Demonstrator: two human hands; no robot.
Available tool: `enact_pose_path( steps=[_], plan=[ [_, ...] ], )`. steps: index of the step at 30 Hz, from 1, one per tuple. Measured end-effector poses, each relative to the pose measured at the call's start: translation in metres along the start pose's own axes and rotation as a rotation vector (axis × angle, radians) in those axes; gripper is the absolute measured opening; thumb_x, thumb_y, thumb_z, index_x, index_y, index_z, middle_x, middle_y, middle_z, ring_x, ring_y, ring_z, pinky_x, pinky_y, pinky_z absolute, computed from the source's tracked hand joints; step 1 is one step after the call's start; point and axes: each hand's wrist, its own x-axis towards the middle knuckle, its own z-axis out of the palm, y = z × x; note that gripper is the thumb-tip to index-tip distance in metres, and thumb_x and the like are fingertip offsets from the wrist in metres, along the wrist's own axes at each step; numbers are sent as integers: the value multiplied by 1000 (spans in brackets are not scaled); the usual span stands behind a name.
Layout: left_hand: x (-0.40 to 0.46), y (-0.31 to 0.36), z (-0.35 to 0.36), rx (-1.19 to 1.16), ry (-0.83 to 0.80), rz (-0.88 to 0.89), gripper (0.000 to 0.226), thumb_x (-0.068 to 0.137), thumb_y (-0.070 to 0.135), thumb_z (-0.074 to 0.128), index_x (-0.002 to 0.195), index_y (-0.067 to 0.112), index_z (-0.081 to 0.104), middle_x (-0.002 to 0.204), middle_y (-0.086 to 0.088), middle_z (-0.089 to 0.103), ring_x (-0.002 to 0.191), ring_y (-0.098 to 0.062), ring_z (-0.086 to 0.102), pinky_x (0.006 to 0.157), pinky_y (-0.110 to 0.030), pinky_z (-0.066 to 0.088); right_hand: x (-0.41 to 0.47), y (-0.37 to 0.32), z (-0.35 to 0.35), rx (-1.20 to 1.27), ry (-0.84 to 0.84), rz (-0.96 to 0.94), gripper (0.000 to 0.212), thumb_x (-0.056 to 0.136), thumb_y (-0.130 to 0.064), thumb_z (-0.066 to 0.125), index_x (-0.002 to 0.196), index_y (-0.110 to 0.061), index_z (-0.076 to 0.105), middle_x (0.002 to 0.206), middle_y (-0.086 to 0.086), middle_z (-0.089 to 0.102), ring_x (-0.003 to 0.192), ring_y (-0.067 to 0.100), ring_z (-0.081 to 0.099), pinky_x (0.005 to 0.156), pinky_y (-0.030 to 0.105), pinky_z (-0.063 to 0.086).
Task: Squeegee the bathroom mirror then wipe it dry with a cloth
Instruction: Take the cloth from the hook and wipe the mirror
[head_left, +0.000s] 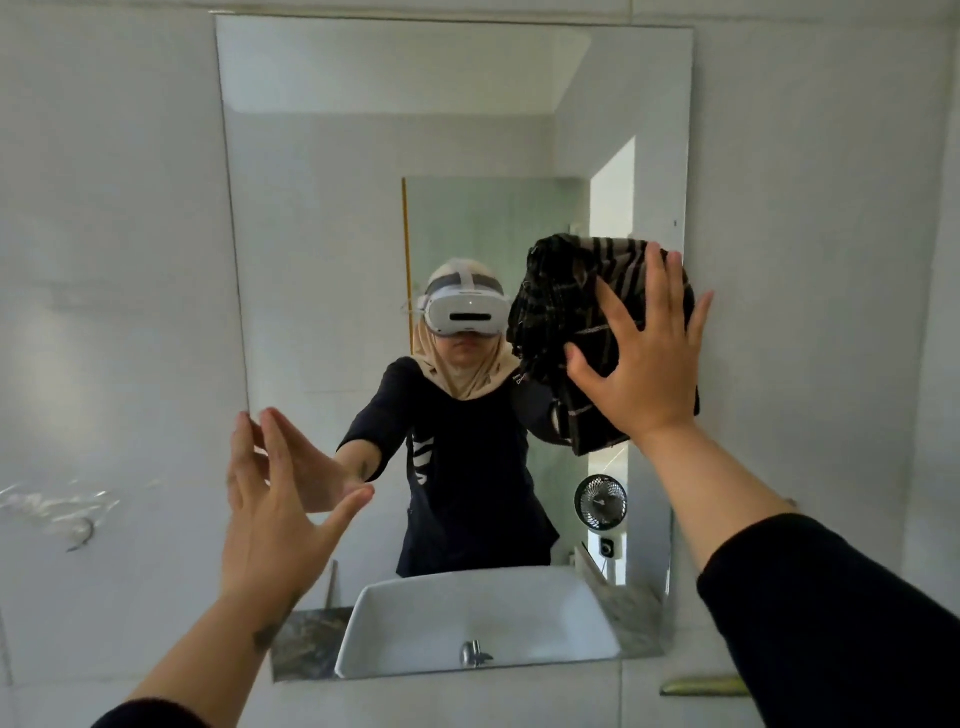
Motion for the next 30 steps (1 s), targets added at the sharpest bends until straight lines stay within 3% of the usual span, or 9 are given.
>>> enact_pose_path(
  steps=[6,15,22,25,30],
  plan=[
    [-1,-1,2,-7,-3,-1,117,68,71,57,145,35,-24,154,14,-25,147,-24,-1,102,-58,39,-38,-9,4,5,5,116,59,82,-53,53,135,-27,50,157,21,19,147,38,9,114,63,3],
    [-3,0,-1,-51,14,10,117,71,67,63,146,34,-21,156,12,-22,146,-23,2,106,-51,38,-3,-104,18,37,-71,-62,65,84,-62,47,143,-36,39,160,17,15,148,35,7,116,59,1],
    [-3,-4,-3,-91,43,73,116,74,67,61,138,43,-31,156,13,-22,147,-20,1,110,-48,35,18,-183,32,64,-125,-248,66,86,-63,42,146,-38,34,161,15,11,149,33,4,117,58,0],
    [-6,-11,-5,-149,101,120,108,80,60,61,146,37,-21,156,16,-13,147,-14,3,107,-41,37,21,-216,41,103,-131,-305,66,85,-63,44,145,-37,37,161,15,12,149,32,5,117,59,3],
    [-19,-40,-8,-55,121,103,102,84,48,61,150,17,-11,159,-3,0,146,-20,5,115,-36,21,6,-247,50,113,-164,-389,66,84,-61,48,145,-37,36,161,14,11,149,31,5,117,59,6]
  ],
)
